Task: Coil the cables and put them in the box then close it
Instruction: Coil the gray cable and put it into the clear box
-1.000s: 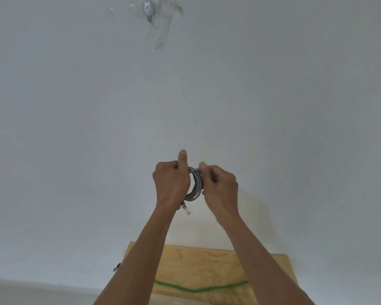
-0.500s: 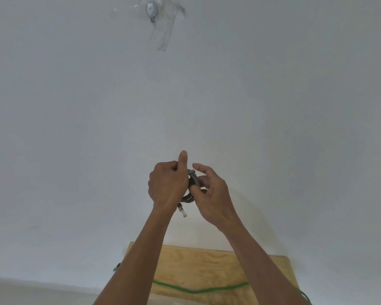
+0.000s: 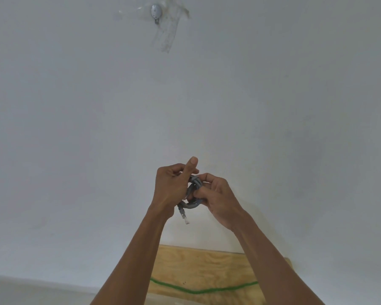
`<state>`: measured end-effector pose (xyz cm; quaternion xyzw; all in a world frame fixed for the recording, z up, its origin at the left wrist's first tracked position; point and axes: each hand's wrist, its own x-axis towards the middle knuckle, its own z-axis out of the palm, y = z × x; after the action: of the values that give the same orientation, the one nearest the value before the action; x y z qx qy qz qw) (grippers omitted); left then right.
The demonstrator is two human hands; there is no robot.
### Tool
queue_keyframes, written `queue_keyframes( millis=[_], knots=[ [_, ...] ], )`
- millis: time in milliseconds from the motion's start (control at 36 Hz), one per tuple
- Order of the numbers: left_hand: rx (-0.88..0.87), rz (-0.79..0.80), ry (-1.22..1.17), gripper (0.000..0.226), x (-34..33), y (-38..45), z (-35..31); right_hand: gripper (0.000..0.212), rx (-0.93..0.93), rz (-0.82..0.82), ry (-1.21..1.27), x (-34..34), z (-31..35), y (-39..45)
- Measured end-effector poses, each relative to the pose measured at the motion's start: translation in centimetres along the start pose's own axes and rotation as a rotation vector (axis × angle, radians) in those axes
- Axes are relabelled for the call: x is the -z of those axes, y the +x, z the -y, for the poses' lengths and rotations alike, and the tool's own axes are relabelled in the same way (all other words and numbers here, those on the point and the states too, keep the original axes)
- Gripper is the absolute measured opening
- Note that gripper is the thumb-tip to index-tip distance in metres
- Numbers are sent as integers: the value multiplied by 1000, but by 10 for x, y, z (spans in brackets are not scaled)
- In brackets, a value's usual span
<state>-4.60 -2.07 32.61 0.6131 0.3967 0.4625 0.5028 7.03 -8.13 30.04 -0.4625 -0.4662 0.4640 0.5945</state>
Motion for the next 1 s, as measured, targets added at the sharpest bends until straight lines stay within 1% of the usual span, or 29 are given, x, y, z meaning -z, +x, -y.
queue_keyframes(
  millis=[83,139,306,361,417,556,611,667,722,778,833,917,972,1000],
  knots=[
    [5,16,-26,46,2,-1,0,24,28,-22,-173,4,3,1],
    [-6,32,-25,45,2,-2,1,25,8,-15,-256,6,5,2],
    [-44,41,-38,43,1,-6,8,22,-99,82,-293,11,12,2],
    [-61,39,-49,44,-1,-8,8,24,-138,114,-267,12,12,2],
    [-70,43,-62,47,-2,-9,8,19,-175,157,-201,10,12,2],
    [-86,105,-15,61,-3,-7,7,20,-214,216,-6,6,7,1],
    [-78,112,3,66,-3,-6,9,17,-212,229,-33,4,4,1],
    [-57,81,-2,67,-1,-4,11,17,-200,233,-102,4,5,-1],
    [-49,23,10,67,2,-2,14,19,-188,197,-131,3,9,-5],
    [-48,-33,30,67,5,0,17,24,-173,126,-160,1,11,-7],
    [-35,-74,31,68,6,1,19,25,-148,46,-151,-4,10,-8],
    [-30,-103,35,69,5,2,19,23,-197,-15,33,-15,1,-9],
    [-27,-92,41,69,6,2,19,21,-270,-11,169,-18,-2,-9],
    [-23,-76,40,70,7,3,20,18,-288,2,199,-17,-2,-9]
  ],
)
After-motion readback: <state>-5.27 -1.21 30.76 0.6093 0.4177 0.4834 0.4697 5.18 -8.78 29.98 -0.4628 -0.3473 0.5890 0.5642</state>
